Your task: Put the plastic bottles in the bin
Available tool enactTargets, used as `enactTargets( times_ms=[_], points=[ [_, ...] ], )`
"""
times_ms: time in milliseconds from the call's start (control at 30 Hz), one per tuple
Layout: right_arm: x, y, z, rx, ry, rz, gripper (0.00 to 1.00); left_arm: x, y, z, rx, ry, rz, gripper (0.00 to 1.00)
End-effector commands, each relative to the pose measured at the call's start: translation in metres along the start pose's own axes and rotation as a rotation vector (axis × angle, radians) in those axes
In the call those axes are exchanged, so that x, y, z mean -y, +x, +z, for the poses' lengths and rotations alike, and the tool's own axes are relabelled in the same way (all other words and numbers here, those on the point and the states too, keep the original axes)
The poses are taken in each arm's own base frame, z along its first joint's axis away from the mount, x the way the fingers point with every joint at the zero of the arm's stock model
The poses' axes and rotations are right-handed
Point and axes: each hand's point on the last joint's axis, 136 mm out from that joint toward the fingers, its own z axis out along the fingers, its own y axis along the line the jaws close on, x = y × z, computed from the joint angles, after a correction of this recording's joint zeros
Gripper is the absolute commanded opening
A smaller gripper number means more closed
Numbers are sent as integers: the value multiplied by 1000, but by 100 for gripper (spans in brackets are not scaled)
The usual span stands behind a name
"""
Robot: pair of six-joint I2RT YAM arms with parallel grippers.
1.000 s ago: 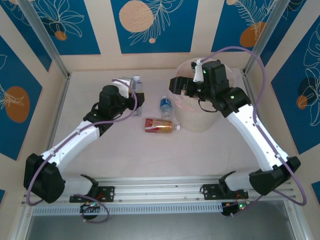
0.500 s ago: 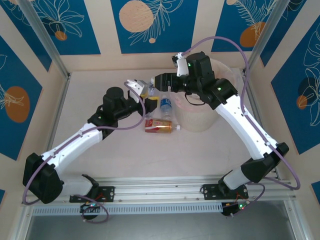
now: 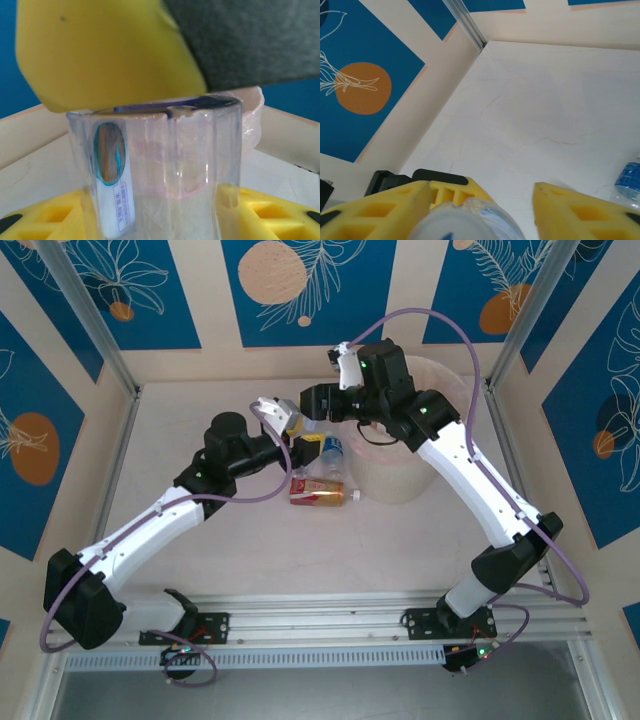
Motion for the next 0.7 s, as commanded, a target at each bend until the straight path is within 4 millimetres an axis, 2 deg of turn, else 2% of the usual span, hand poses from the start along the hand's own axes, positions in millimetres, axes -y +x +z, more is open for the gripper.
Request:
enactTargets(
  times_ms=[0,133,200,233,267,300,433,667],
  points=[
    [-5,-1,0,-7,-15,-14,43,18,-35,-8,86,53,68,55],
    [-5,-4,-3,6,-5,-20,17,17,-37,-8,87,46,64,58],
    [-4,-6,-6,17,7,-25,6,16,-39,-8,88,41,60,70],
    [-4,-7,-8,23,13,-31,2,15,-40,-9,88,35,55,83],
    [-3,-9,-11,34,26,-39,0,14,-40,-9,88,28,50,97],
    [-2,-11,-14,46,39,-45,0,14,-42,-10,92,26,46,100],
    [6,-31,-37,127,142,-107,0,15,-51,-18,114,10,48,99],
    [18,-88,-100,372,371,-247,0,9,-58,-36,145,-65,48,99]
  ],
)
